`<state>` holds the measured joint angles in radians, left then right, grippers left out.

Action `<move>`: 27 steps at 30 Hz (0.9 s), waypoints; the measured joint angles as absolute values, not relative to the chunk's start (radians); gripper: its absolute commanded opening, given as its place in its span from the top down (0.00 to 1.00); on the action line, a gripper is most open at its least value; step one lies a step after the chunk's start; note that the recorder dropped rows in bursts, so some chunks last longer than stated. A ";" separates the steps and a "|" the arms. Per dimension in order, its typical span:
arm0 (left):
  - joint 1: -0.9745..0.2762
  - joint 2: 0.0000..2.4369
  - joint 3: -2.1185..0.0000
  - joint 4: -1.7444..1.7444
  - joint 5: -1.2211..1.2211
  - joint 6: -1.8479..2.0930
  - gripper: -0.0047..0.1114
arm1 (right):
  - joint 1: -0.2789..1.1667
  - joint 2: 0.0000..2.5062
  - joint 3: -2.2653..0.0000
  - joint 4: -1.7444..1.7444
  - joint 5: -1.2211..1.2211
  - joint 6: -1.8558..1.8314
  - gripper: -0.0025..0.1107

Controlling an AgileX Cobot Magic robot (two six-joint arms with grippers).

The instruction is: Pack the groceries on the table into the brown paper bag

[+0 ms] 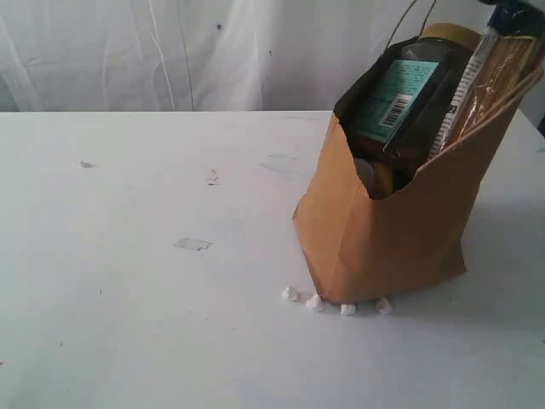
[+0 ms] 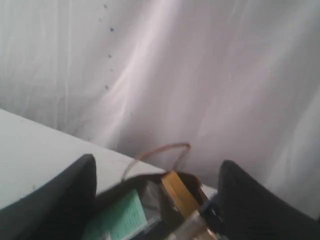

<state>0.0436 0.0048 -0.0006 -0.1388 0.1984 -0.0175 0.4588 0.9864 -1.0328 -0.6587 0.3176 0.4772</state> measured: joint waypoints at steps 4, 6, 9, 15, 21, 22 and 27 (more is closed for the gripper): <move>0.044 0.005 -0.001 -0.139 0.198 -0.018 0.96 | 0.459 0.931 -1.033 -0.639 0.582 0.463 0.61; 0.044 0.005 -0.001 -0.139 0.198 -0.018 0.96 | 0.459 0.913 -1.033 -0.591 0.739 0.414 0.71; 0.044 0.005 -0.001 -0.139 0.198 -0.018 0.96 | 0.455 0.898 -1.033 -0.474 0.941 0.297 0.81; 0.044 0.005 -0.001 -0.139 0.198 -0.018 0.96 | 0.453 0.898 -0.967 -0.159 1.099 0.082 0.97; 0.044 0.005 -0.001 -0.139 0.198 -0.018 0.96 | 0.453 0.898 -0.761 0.055 0.994 -0.035 0.98; 0.044 0.005 -0.001 -0.139 0.198 -0.018 0.96 | 0.453 0.898 -0.715 0.076 0.942 -0.040 0.98; 0.044 0.005 -0.001 -0.139 0.198 -0.018 0.96 | 0.458 0.898 -0.496 0.247 0.630 -0.187 0.98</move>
<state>0.0436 0.0048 -0.0006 -0.1388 0.1984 -0.0175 0.4579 0.8983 -0.4957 0.2472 0.6298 -0.1874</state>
